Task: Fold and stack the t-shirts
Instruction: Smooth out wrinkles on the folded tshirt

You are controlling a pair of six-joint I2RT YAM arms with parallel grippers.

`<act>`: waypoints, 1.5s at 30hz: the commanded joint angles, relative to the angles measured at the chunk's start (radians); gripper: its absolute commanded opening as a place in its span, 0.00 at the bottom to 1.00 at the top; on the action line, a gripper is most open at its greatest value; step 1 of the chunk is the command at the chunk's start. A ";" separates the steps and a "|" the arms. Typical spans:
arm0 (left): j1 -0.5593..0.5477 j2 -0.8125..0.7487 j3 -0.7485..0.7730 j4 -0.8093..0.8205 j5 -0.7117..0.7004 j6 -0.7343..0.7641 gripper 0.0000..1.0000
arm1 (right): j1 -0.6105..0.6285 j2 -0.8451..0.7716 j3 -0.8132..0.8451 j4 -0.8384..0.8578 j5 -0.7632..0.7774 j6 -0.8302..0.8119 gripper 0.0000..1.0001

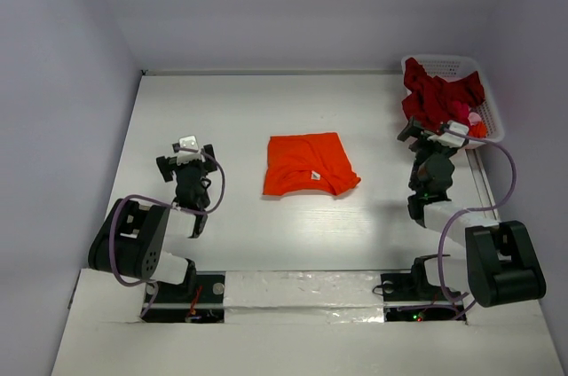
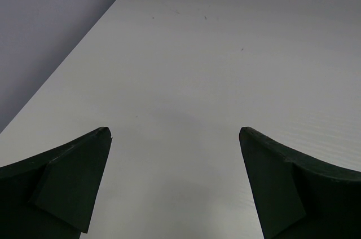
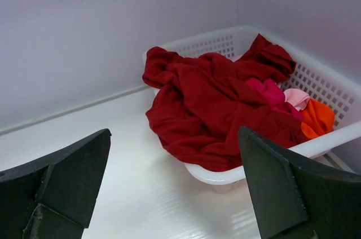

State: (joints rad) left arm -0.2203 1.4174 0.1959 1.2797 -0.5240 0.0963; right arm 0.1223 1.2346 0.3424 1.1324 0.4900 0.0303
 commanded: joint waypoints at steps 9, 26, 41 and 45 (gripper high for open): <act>0.007 -0.018 -0.003 0.308 0.002 -0.003 0.99 | -0.009 0.081 -0.071 0.298 -0.039 -0.020 1.00; 0.016 -0.024 0.008 0.277 0.086 0.023 0.99 | -0.019 0.063 -0.043 0.248 -0.054 -0.010 1.00; 0.183 0.002 0.165 -0.026 0.469 -0.044 0.99 | -0.019 0.062 -0.043 0.250 -0.056 -0.010 1.00; 0.223 0.014 0.177 -0.023 0.510 -0.061 0.99 | -0.019 0.063 -0.043 0.248 -0.054 -0.010 1.00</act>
State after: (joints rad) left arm -0.0292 1.4391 0.3656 1.2064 -0.0795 0.0563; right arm 0.1104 1.3037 0.2863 1.2545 0.4286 0.0261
